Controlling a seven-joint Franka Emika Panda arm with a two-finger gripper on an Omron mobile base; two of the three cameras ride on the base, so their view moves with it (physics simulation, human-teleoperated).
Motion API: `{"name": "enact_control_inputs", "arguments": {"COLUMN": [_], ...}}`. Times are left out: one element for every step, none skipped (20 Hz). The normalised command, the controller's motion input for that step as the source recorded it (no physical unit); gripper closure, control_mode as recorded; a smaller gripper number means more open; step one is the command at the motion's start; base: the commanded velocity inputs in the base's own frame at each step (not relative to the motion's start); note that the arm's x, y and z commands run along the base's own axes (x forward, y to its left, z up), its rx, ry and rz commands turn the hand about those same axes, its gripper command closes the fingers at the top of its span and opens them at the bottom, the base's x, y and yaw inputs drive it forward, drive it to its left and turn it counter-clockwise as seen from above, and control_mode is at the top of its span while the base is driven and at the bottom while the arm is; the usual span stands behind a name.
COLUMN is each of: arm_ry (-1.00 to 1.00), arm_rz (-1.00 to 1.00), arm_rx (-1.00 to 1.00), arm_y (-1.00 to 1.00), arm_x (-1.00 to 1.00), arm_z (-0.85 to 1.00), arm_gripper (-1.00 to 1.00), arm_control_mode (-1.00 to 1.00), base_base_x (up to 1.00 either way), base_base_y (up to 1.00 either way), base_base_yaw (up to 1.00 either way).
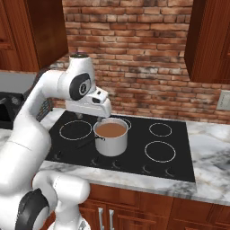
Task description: Pick up the sugar cube(s) and place them in the saucepan with hot chocolate.
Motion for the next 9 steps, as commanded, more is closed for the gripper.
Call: {"name": "enact_control_inputs", "arguments": {"arm_ry": [-0.01, 0.00, 0.00, 0.00, 0.00, 0.00, 0.00, 0.00, 0.03], "arm_rz": [0.00, 0.00, 0.00, 0.00, 0.00, 0.00, 0.00, 0.03, 0.04], "arm_rx": [0.00, 0.00, 0.00, 0.00, 0.00, 0.00, -0.01, -0.13, -0.14], "arm_y": [0.41, 0.34, 0.29, 0.27, 0.32, 0.41, 0.56, 0.67, 0.79], "arm_x": [-0.66, -0.65, -0.64, -0.64, -0.61, -0.56, -0.59, -0.50, -0.46], "arm_z": [0.60, 0.59, 0.54, 0.48, 0.43, 0.32, 0.16, 0.00, 0.00], "arm_gripper": [-1.00, -1.00, -1.00, -1.00, -1.00, -1.00, -1.00, -1.00, -1.00], "arm_control_mode": [-1.00, -1.00, -1.00, -1.00, -1.00, -1.00, -1.00, -1.00, -1.00], "base_base_x": [0.00, 0.00, 0.00, 0.00, 0.00, 0.00, 0.00, 0.00, 0.00], "base_base_y": [0.00, 0.00, 0.00, 0.00, 0.00, 0.00, 0.00, 0.00, 0.00], "base_base_yaw": [0.00, 0.00, 0.00, 0.00, 0.00, 0.00, 0.00, 0.00, 0.00]}}
